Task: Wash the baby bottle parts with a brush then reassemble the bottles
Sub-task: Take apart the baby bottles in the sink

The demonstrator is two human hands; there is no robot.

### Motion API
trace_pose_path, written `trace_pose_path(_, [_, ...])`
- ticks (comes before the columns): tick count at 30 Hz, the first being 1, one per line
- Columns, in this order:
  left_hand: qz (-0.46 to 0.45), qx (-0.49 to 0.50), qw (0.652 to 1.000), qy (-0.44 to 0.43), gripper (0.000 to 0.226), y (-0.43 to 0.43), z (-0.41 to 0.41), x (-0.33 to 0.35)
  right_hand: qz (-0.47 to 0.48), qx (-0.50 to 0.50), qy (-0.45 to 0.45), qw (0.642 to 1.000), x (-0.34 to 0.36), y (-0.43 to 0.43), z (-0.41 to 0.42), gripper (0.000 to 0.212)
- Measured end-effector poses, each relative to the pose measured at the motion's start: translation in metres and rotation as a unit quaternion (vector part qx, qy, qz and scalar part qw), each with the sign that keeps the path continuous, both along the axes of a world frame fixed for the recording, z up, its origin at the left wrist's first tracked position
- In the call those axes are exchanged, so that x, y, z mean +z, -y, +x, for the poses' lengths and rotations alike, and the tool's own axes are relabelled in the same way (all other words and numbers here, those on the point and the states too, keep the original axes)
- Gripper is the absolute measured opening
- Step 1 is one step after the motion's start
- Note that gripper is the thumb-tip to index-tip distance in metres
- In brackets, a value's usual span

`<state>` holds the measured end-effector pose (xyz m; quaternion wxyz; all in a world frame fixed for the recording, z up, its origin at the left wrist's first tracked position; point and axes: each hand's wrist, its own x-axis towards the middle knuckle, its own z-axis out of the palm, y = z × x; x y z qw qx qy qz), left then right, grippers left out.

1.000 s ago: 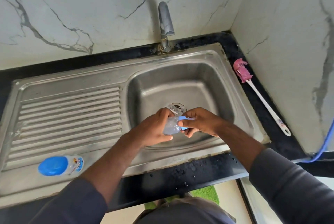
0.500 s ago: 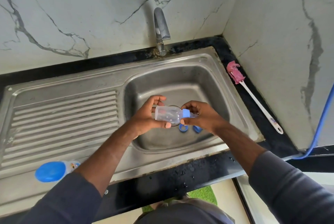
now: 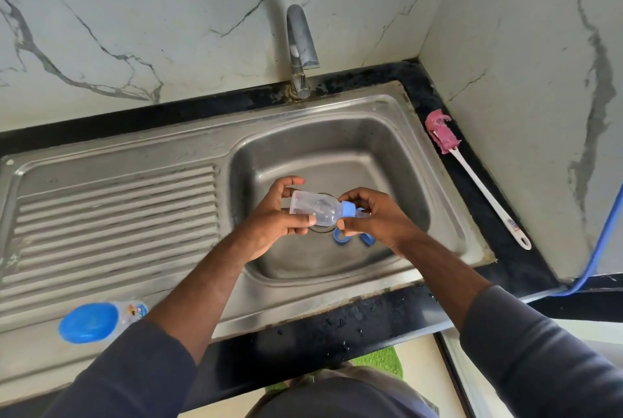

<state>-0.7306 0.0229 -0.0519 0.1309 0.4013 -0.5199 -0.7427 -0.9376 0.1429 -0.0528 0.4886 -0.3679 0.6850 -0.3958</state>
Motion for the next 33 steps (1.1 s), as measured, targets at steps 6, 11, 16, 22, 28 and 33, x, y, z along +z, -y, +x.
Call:
trace_pose_path(6, [0.001, 0.019, 0.994, 0.105, 0.036, 0.014, -0.004, -0.007, 0.002, 0.010, -0.095, 0.995, -0.006, 0.005, -0.004, 0.049])
trace_pose_path(11, [-0.056, 0.002, 0.968, 0.246, 0.055, 0.033, -0.010, -0.053, 0.022, 0.004, -0.170, 0.985, -0.017, 0.009, -0.009, 0.048])
trace_pose_path(16, [-0.175, -0.091, 0.902, 0.384, 0.063, 0.036, -0.019, -0.094, 0.075, -0.003, -0.220, 0.973, -0.027, 0.006, -0.016, 0.049])
trace_pose_path(22, [-0.188, -0.155, 0.877, 0.415, 0.065, 0.045, -0.028, -0.128, 0.101, -0.026, -0.200, 0.974, -0.024, -0.005, -0.024, 0.041])
trace_pose_path(28, [-0.276, -0.067, 0.842, 0.458, 0.058, 0.049, -0.027, -0.118, 0.094, -0.075, -0.157, 0.980, -0.024, -0.018, -0.033, 0.039])
trace_pose_path(33, [-0.186, -0.015, 0.968, 0.168, 0.034, 0.021, -0.038, -0.071, 0.068, -0.156, -0.024, 0.985, -0.017, -0.020, -0.026, 0.041])
